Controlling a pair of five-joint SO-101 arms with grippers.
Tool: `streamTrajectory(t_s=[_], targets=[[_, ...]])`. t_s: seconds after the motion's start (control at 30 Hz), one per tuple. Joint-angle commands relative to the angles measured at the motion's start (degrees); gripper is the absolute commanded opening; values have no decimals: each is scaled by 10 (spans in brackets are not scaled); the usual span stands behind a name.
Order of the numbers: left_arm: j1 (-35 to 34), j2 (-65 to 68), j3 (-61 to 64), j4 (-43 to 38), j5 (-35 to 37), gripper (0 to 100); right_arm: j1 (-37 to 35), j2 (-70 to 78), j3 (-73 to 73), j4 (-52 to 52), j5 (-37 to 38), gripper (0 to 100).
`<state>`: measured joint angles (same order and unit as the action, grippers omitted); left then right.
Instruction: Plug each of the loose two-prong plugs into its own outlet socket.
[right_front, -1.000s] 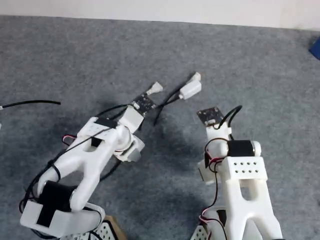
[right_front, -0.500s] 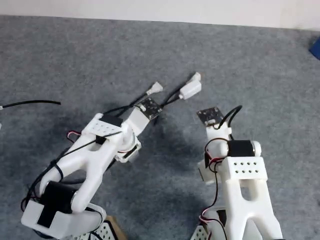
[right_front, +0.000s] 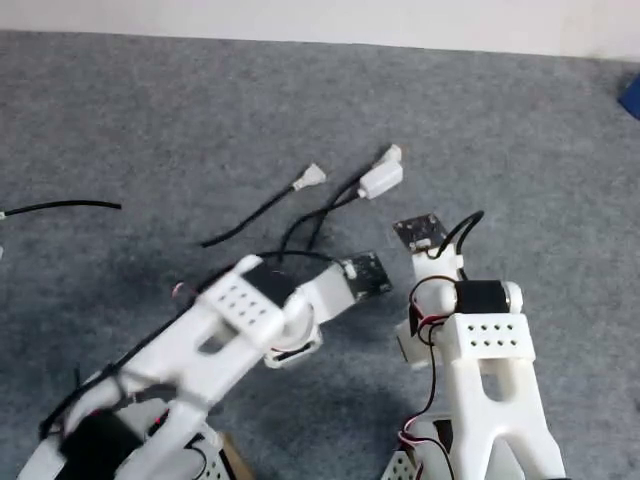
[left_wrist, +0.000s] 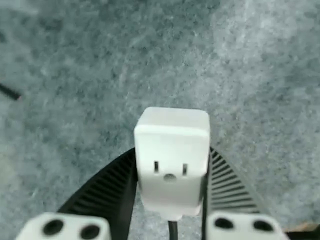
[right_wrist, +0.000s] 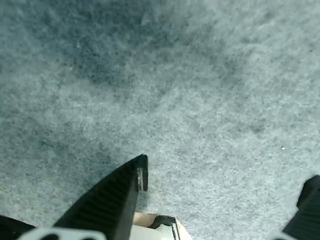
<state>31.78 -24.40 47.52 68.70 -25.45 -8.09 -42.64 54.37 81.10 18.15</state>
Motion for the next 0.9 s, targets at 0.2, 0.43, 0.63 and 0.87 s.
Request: streamTrajectory(t_s=[0.2,0.43,0.63,0.87], targets=[[-56,-326,133,-33,10,373,-1,-10,-2,-4,10,443],[-87,-393,207,-56,6,351,22,-14,-8,-1,7,443],[-124,-310,221,-130,-14,351,84,-15,-32,17,-16,443],[-168,-193,188,-197,-25,351,84,-103,-43,40,-16,443]])
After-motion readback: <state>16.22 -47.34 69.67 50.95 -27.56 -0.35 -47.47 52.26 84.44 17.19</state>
